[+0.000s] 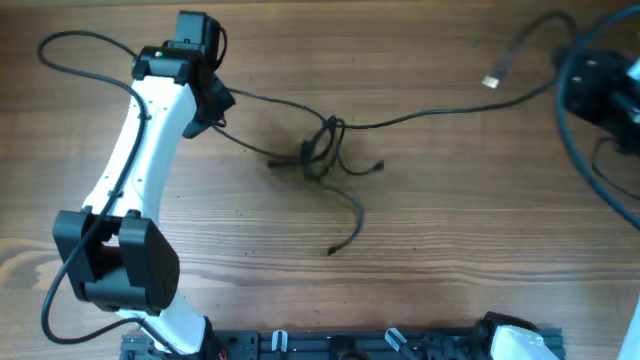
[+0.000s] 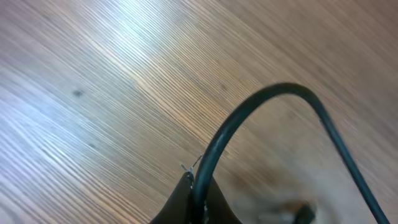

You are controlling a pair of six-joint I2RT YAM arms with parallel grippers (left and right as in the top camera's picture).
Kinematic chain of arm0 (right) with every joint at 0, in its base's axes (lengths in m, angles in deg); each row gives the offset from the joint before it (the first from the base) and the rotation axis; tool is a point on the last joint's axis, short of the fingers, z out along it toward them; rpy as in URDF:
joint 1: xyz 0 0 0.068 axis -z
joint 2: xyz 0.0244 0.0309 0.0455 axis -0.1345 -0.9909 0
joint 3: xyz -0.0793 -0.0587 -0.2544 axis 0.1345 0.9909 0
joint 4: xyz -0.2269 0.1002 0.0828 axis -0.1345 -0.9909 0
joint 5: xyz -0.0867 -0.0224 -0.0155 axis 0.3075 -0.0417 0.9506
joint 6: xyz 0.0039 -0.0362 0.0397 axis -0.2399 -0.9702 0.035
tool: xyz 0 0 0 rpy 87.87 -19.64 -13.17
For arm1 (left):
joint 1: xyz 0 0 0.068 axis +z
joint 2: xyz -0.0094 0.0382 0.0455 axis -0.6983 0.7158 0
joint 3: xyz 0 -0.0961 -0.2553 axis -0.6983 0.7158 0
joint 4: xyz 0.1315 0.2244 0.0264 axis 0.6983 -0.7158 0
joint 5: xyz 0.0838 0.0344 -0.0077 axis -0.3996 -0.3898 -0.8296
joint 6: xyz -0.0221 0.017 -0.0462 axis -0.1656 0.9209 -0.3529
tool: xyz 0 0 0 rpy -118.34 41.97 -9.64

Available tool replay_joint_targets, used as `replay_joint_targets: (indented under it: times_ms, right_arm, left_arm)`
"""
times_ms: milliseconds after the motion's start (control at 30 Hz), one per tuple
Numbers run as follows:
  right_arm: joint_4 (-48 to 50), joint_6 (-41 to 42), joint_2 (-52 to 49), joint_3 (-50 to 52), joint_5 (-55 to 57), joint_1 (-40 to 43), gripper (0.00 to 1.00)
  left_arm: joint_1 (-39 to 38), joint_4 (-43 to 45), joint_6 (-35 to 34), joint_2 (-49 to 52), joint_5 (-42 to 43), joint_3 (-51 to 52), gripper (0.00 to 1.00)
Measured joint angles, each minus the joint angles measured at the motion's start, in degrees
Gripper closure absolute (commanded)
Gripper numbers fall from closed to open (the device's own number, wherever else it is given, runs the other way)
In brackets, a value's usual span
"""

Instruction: Untangle cables

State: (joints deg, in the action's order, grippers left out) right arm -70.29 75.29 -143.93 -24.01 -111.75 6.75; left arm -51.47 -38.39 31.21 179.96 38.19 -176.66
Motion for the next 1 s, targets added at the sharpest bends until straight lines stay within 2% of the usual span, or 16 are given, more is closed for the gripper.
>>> replay_joint_targets:
  times_ms: [133, 233, 400, 533, 567, 600, 633, 667, 700, 767, 900, 933, 1000]
  right_arm:
    - [-5.9, 0.9, -1.5, -0.1, 0.2, 2.1, 0.96]
    - [-10.6, 0.5, -7.3, -0.2, 1.2, 2.1, 0.96]
    - [-21.2, -5.5, -21.8, -0.3, 6.5, 0.0, 0.96]
    - [-22.0, -9.3, -31.9, -0.3, 9.9, -6.7, 0.95]
    - [-21.9, -8.9, -35.1, -0.3, 12.7, -8.6, 0.92]
    - [-21.6, -8.4, -37.5, -0.3, 15.3, -9.2, 0.76]
    - [-21.4, -8.0, -39.3, -0.3, 17.1, -9.1, 0.68]
    - [-21.3, -8.1, -40.6, -0.3, 18.1, -9.0, 0.52]
    - [-21.2, -8.3, -42.0, -0.3, 19.0, -8.9, 0.45]
    - [-21.0, -9.6, -43.0, -0.3, 19.7, -8.9, 0.38]
    - [-21.1, -16.9, -43.1, -6.2, 12.7, -10.3, 0.36]
    - [-20.3, -18.9, -43.1, -7.6, 10.4, -11.8, 0.36]
    - [-18.8, -22.1, -43.1, -8.4, 6.6, -16.7, 0.28]
  left_arm:
    - [2.0, -0.3, 0.0, 0.0, -2.6, 0.0, 0.96]
    - [2.0, -0.9, 0.1, 0.0, -0.9, 0.0, 0.96]
    - [2.0, -1.5, 0.0, 0.0, 6.5, 0.7, 0.96]
    - [2.0, 0.4, 0.0, 0.0, 14.4, 4.3, 0.96]
    - [1.9, 0.4, 0.0, 0.0, 16.5, 5.4, 0.96]
    - [1.9, 0.5, 0.0, 0.0, 18.4, 6.0, 0.96]
    - [1.9, 0.5, -0.1, 0.0, 19.7, 6.1, 0.96]
    - [1.8, 0.6, -0.2, 0.0, 20.7, 6.1, 0.96]
    - [1.8, 0.7, -0.2, 0.0, 21.8, 6.1, 0.96]
    - [1.6, 1.1, -0.4, 0.0, 23.3, 6.1, 0.96]
    - [0.8, 2.9, -1.0, 0.0, 24.3, 6.2, 0.96]
    - [0.5, 3.1, -1.3, 0.0, 24.5, 6.2, 0.96]
    - [0.1, 3.7, -1.7, 0.0, 24.5, 6.2, 0.96]
